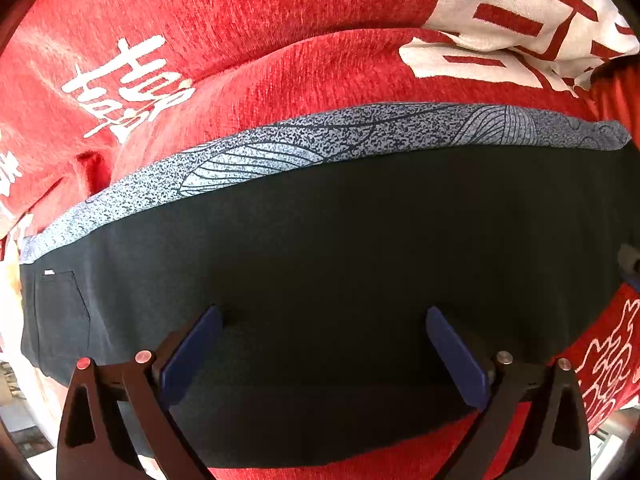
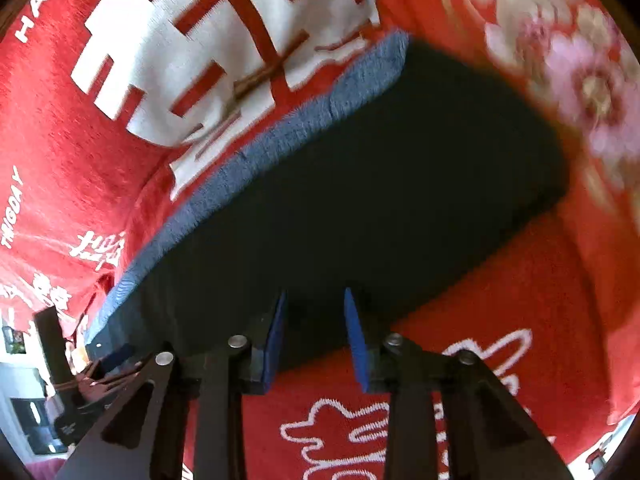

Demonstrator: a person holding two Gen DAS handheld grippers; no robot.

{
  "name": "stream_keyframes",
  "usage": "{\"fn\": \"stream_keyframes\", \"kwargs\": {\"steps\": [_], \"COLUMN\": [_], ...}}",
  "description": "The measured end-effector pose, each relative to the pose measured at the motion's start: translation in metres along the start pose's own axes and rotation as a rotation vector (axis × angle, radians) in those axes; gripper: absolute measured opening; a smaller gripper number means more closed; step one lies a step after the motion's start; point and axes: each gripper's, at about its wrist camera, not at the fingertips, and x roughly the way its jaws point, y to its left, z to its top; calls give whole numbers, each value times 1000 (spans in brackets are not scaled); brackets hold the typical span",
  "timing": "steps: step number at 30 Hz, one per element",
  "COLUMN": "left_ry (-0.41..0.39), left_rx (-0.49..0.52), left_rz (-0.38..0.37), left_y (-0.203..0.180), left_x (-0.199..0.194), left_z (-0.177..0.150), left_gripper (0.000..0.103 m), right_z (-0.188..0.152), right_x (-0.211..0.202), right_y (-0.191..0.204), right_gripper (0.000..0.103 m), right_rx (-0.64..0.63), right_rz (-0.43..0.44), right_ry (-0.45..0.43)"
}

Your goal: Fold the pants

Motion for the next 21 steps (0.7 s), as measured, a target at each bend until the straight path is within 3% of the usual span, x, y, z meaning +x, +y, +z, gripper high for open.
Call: {"fn": "stream_keyframes", "kwargs": {"steps": [3, 6, 12, 21], "left_ry": [3, 5, -7, -6], "left_rx": [-18, -37, -35, -25], "left_rz": [1, -7, 6, 31], "left_y": [0, 3, -3, -12], "left_x": [0, 1, -2, -9], "left_z": [-2, -3, -7, -9], "left_gripper": [103, 103, 103, 103], "right_z": [-15, -29, -49, -52], "right_x": [-13, -19, -28, -22], "right_y": [-15, -28, -48, -53], "right_gripper": [33, 40, 42, 42], "right_rx": [51, 113, 189, 240], "right_rz": [39, 73, 149, 209], "right_ry": [23, 76, 71, 57]}}
